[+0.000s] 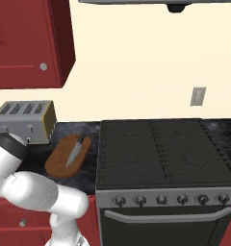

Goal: Pick up the knife from the drawer and place it on the cutting board. Then place the meat from the plate to the cutting board.

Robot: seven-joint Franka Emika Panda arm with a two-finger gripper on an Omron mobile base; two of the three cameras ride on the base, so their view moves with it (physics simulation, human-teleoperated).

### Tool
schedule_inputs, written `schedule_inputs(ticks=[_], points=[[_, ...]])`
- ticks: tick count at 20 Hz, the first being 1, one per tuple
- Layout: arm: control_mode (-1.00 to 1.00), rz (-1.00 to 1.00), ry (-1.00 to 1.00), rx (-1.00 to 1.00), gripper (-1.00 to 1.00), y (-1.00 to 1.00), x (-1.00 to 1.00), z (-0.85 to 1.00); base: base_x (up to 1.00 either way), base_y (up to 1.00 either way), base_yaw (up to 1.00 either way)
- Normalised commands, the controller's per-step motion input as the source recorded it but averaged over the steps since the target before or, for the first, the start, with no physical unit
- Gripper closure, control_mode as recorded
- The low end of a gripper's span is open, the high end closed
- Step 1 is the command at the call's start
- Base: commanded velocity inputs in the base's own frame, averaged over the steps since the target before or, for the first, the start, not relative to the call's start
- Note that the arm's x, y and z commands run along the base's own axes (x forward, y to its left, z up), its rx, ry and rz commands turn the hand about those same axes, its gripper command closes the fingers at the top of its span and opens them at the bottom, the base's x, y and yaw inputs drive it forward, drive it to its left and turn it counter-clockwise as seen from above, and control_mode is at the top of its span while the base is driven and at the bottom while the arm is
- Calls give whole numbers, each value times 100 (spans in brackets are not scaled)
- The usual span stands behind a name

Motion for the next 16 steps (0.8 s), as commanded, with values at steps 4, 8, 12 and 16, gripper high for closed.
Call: schedule_inputs(ticks=[4,8,12,16], points=[[-100,8,0,0,-100,0,14,-14,0,0,0],[-100,2,-2,0,-100,12,15,-16,0,0,0],[-100,0,-2,0,-100,8,34,-11,0,0,0],[-100,0,0,-1,-100,12,35,-11,0,0,0]])
